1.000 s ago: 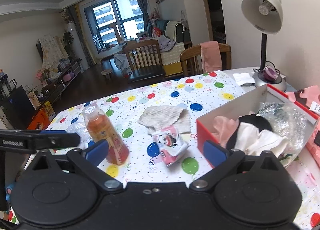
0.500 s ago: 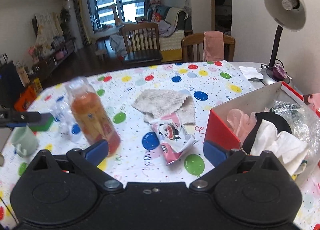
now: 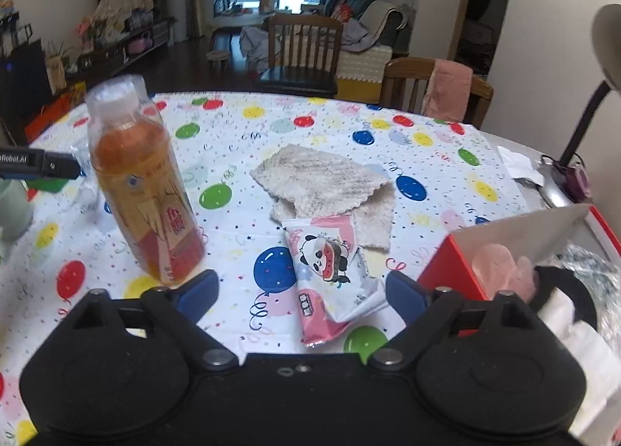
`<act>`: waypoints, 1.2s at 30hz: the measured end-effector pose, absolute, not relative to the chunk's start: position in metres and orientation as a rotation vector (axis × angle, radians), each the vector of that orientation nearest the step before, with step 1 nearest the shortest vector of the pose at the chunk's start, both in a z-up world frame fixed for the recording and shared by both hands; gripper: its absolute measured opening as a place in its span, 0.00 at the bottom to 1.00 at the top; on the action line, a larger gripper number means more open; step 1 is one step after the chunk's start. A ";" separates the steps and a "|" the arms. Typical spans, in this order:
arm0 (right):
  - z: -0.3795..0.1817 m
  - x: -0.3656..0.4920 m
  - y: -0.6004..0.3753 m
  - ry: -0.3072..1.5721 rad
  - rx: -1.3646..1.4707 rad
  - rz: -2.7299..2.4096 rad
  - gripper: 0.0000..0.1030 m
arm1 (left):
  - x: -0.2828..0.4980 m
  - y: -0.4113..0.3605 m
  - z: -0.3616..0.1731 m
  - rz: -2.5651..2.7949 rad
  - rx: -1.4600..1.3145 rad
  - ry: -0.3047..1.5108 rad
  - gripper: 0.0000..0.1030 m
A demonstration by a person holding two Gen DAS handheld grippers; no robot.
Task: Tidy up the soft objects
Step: 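Withdraw both tools from the box back over the table, then grasp the panda snack packet with the right tool while the left grasps the clear plastic bag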
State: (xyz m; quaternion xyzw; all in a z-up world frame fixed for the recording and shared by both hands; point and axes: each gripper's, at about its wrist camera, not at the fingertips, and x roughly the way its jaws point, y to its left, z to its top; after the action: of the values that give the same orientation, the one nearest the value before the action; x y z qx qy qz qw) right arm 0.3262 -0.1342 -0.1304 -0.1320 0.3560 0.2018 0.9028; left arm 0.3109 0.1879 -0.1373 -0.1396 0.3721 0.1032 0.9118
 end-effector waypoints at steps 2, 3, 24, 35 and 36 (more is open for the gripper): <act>-0.137 0.335 -0.130 0.750 -0.294 0.427 0.87 | 0.318 0.189 -0.143 0.228 -0.281 0.784 1.00; -0.140 0.340 -0.128 0.755 -0.308 0.430 0.87 | 0.321 0.188 -0.145 0.227 -0.279 0.789 1.00; -0.195 0.407 -0.105 0.851 -0.431 0.431 0.76 | 0.373 0.206 -0.196 0.323 -0.296 0.922 0.80; -0.198 0.406 -0.105 0.832 -0.424 0.353 0.31 | 0.373 0.213 -0.193 0.358 -0.303 0.911 0.34; -0.198 0.406 -0.105 0.836 -0.417 0.355 0.30 | 0.372 0.214 -0.192 0.360 -0.302 0.908 0.34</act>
State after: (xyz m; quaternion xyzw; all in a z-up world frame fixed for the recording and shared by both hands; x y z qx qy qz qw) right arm 0.4059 -0.1053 -0.1978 -0.1999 0.4010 0.1704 0.8776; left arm 0.3722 0.2135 -0.1922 -0.1443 0.4343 0.1722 0.8723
